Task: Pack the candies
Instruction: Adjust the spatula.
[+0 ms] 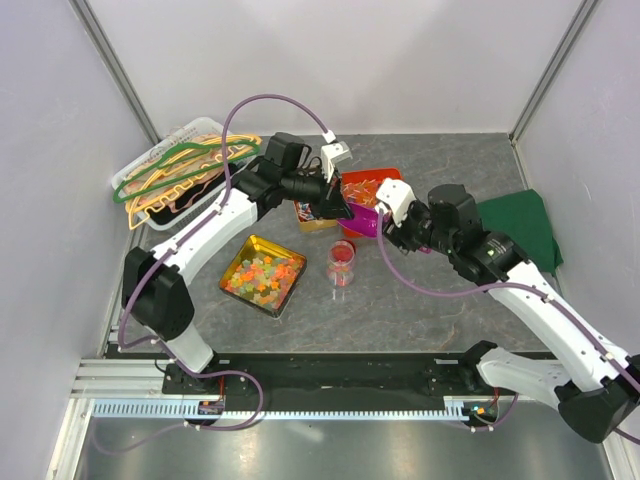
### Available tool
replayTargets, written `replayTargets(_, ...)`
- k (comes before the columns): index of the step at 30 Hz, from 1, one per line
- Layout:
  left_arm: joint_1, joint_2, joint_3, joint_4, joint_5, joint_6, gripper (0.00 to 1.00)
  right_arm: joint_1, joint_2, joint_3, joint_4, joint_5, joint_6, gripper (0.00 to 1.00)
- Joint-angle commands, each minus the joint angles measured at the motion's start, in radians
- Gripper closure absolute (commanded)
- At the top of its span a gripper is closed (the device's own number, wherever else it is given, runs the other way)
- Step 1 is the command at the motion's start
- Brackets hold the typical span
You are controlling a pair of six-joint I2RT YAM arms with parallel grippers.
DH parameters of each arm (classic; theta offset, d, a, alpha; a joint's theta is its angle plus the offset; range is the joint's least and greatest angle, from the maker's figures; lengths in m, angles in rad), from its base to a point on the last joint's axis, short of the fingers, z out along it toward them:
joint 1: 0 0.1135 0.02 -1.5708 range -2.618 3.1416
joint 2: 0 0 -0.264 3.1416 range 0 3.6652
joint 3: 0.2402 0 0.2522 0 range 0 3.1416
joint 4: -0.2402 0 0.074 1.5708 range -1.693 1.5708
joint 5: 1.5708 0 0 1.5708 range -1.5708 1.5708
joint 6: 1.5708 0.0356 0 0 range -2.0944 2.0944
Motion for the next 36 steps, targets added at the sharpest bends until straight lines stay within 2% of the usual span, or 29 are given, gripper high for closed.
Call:
replayTargets(1,-0.005,-0.062,-0.005,0.053,0.004,0.022,0.98,-0.026,0.031,0.026,0.076,-0.071,0.101,0.44)
replayTargets(6,-0.005,-0.066,-0.007,0.056,0.004,0.020,0.98,-0.029,0.065,0.017,0.110,-0.075,0.139,0.50)
replayTargets(12,-0.005,-0.071,-0.011,0.060,0.006,0.020,0.98,-0.029,0.115,0.046,0.117,-0.067,0.159,0.62)
replayTargets(17,-0.005,-0.083,-0.016,0.065,0.007,0.014,0.98,-0.029,0.152,0.068,0.114,-0.078,0.171,0.77)
replayTargets(26,-0.005,-0.106,-0.033,0.083,0.014,0.004,0.98,-0.029,0.206,0.088,0.122,-0.042,0.182,0.78)
replayTargets(28,-0.005,-0.115,-0.042,0.088,0.012,0.004,0.98,-0.029,0.210,0.085,0.131,-0.020,0.185,0.83)
replayTargets(29,-0.005,-0.118,-0.047,0.091,0.012,0.004,0.98,-0.029,0.215,0.083,0.133,-0.020,0.190,0.88)
replayTargets(30,-0.005,-0.123,-0.050,0.094,0.011,0.004,0.98,-0.029,0.217,0.086,0.131,-0.020,0.191,0.99)
replayTargets(36,-0.005,-0.124,-0.057,0.097,0.007,0.008,0.98,-0.029,0.217,0.094,0.134,-0.003,0.198,1.00)
